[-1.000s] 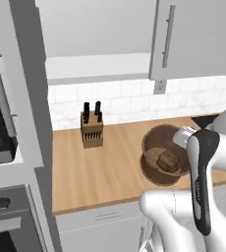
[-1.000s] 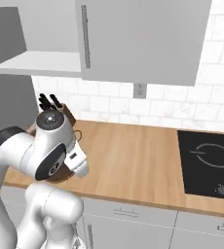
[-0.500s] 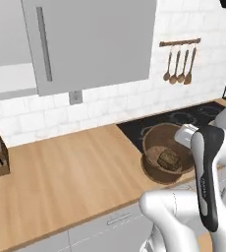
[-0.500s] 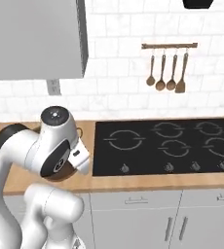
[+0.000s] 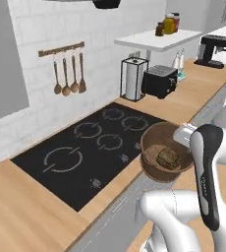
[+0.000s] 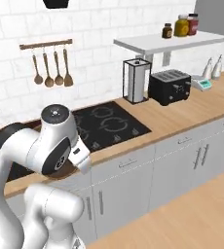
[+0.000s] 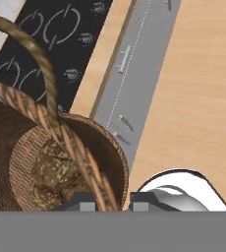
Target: Open the cabinet, pick up the bread from the cabinet and place it in the basket. Then move the basket to the dining counter.
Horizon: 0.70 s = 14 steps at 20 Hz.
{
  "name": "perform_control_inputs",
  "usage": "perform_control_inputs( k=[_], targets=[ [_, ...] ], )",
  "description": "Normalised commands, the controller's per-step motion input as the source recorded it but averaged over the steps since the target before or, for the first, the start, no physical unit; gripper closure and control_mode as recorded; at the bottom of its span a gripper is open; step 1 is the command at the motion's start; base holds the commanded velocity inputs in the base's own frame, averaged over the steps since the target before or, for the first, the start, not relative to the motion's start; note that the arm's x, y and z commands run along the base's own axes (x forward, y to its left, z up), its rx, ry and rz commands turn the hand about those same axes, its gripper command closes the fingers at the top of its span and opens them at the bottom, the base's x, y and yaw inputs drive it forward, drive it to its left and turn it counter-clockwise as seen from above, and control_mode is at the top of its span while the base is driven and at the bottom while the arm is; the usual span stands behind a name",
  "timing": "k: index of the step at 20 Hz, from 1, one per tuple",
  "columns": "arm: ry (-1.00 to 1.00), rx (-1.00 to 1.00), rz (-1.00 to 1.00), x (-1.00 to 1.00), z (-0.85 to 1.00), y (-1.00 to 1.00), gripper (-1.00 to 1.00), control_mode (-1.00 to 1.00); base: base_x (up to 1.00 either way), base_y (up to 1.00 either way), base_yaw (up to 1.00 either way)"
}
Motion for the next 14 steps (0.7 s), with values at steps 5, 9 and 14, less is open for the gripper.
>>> perform_control_inputs(
  k=[5, 9, 14],
  targets=[
    [0.0, 0.0, 0.0, 0.0, 0.0, 0.0, 1.0, 1.0, 0.08, -0.77, -0.75],
    [0.0, 0.0, 0.0, 0.0, 0.0, 0.0, 1.0, 1.0, 0.08, -0.76, -0.74],
    [0.0, 0.0, 0.0, 0.0, 0.0, 0.0, 1.0, 1.0, 0.04, -0.61, -0.74]
  ],
)
